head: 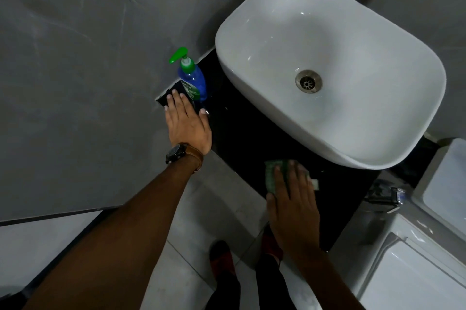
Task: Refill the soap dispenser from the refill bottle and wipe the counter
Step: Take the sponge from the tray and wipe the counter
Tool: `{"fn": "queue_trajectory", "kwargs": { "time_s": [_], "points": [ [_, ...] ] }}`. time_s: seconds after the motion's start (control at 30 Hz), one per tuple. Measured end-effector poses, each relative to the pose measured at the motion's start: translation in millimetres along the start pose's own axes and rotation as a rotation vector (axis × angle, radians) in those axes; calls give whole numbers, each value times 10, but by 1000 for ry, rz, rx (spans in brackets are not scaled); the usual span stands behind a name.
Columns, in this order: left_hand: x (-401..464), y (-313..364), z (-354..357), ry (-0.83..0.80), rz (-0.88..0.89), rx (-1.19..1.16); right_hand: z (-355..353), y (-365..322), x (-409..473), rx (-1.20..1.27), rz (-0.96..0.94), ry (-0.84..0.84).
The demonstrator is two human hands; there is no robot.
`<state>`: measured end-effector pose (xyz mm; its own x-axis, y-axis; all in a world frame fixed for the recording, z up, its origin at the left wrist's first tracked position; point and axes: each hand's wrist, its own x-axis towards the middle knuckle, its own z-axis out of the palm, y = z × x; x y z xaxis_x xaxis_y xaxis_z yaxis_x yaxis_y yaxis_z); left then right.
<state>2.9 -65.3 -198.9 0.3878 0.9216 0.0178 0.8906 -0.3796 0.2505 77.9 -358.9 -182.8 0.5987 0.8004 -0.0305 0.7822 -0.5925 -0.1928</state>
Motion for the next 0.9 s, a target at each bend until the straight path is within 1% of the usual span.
{"fn": "queue_trajectory", "kwargs": {
  "time_s": [0.13, 0.33, 0.5, 0.67, 0.77, 0.9],
  "points": [
    [-6, 4, -18, -7, 2, 1, 79, -375, 529, 23, -115, -22],
    [-38, 51, -64, 8, 10, -9, 97, -853, 1214, 65, -223, -31],
    [-27, 41, -43, 20, 21, 11, 55, -1015, 1541, 13, -251, -69],
    [-33, 21, -8, 40, 41, 14, 31, -885, 1339, -19, -249, -77],
    [-45, 18, 10, 45, 52, 12, 11, -646, 1054, 27, -222, -47],
    [-52, 18, 16, 50, 54, 24, -9, -239, 584, 85, -140, -8]
  ]
}}
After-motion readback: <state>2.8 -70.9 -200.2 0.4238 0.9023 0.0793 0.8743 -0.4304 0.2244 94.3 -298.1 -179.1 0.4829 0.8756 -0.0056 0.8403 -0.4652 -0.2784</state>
